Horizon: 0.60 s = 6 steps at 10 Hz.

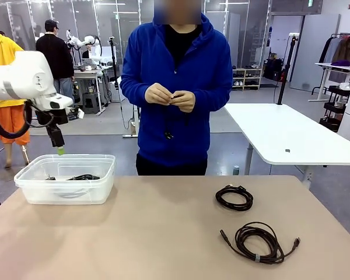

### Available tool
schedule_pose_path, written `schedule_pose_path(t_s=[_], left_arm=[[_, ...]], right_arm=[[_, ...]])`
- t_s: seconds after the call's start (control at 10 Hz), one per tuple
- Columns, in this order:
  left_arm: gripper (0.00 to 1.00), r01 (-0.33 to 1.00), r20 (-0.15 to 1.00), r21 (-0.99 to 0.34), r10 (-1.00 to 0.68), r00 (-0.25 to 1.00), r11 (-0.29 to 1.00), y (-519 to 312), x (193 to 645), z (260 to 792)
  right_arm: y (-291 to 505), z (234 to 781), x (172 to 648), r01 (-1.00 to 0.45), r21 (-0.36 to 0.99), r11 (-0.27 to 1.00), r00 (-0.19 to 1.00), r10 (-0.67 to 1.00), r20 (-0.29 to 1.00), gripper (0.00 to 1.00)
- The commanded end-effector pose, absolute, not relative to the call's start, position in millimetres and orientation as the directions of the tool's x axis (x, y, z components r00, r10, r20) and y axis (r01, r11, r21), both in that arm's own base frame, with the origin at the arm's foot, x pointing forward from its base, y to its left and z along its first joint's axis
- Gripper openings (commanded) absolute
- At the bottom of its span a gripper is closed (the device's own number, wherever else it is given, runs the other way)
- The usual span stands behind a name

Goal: Organize and store the cables.
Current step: Place the Power Cable into the Organizing box.

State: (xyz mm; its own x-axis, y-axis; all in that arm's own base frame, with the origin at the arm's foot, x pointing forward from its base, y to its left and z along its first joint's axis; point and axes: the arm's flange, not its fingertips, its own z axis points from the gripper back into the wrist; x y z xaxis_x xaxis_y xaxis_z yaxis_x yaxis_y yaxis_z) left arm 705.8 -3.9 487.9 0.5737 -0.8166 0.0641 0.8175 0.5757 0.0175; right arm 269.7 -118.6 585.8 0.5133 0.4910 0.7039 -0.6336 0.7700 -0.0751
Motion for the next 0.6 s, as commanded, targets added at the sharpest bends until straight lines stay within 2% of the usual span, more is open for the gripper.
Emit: schedule_pose_path(t_s=[0.0,0.1,0.2,0.5], left_arm=[[0.98,0.708,0.182,0.003,-0.697,0.694,0.706,14,608,517],[0.98,0.673,0.263,0.004,-0.65,0.713,0.74,19,578,531],[0.98,0.662,0.296,0.012,-0.635,0.713,0.749,13,549,539],[0.98,0.687,0.443,0.013,-0.621,0.647,0.726,-13,472,567]], right_arm=[[-120,585,270,-0.64,-0.08,0.764,0.505,0.497,0.705,1.0],[-120,585,270,-0.64,-0.08,0.764,0.505,0.497,0.705,1.0],[-120,585,270,-0.64,-0.08,0.764,0.505,0.497,0.705,1.0],[-120,585,270,-0.64,-0.08,0.764,0.505,0.497,0.705,1.0]])
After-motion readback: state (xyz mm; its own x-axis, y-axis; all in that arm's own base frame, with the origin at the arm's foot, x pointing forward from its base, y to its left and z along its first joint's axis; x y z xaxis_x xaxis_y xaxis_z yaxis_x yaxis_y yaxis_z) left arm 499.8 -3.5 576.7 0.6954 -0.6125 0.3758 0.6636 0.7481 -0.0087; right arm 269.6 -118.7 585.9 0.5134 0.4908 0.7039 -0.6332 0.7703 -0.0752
